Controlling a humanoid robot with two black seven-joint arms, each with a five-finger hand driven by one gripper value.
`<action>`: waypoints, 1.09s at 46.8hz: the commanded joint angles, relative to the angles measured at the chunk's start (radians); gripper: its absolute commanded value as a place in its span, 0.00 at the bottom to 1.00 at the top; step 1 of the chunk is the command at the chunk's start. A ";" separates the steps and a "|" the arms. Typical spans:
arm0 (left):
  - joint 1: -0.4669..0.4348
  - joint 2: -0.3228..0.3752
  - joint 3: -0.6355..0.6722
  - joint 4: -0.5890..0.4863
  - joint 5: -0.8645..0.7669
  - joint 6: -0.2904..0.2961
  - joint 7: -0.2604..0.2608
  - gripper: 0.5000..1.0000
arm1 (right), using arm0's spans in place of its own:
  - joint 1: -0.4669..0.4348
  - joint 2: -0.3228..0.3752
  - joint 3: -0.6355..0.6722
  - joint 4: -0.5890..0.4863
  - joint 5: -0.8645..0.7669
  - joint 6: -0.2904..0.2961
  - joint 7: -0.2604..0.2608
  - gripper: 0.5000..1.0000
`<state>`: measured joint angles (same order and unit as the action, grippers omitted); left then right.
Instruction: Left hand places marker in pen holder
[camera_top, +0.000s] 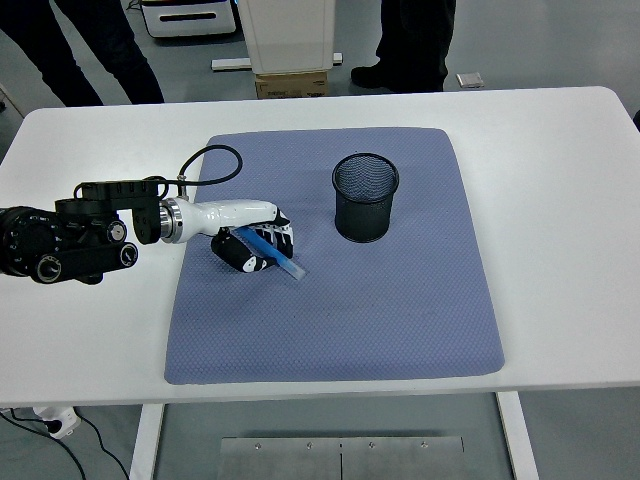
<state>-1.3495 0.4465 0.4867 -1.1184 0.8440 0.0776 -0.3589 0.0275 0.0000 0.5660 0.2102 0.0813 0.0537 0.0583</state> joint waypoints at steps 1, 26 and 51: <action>0.000 0.000 -0.006 0.000 -0.003 0.001 0.000 0.00 | 0.000 0.000 0.000 0.000 0.000 0.000 0.000 1.00; -0.022 0.003 -0.051 0.000 -0.109 -0.002 0.000 0.00 | 0.000 0.000 0.000 0.000 0.000 0.000 0.000 1.00; -0.053 0.035 -0.168 0.003 -0.263 -0.002 0.000 0.00 | 0.000 0.000 0.000 0.000 0.000 0.000 0.000 1.00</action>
<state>-1.4014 0.4807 0.3343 -1.1164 0.5851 0.0753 -0.3590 0.0277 0.0000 0.5660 0.2102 0.0813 0.0537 0.0584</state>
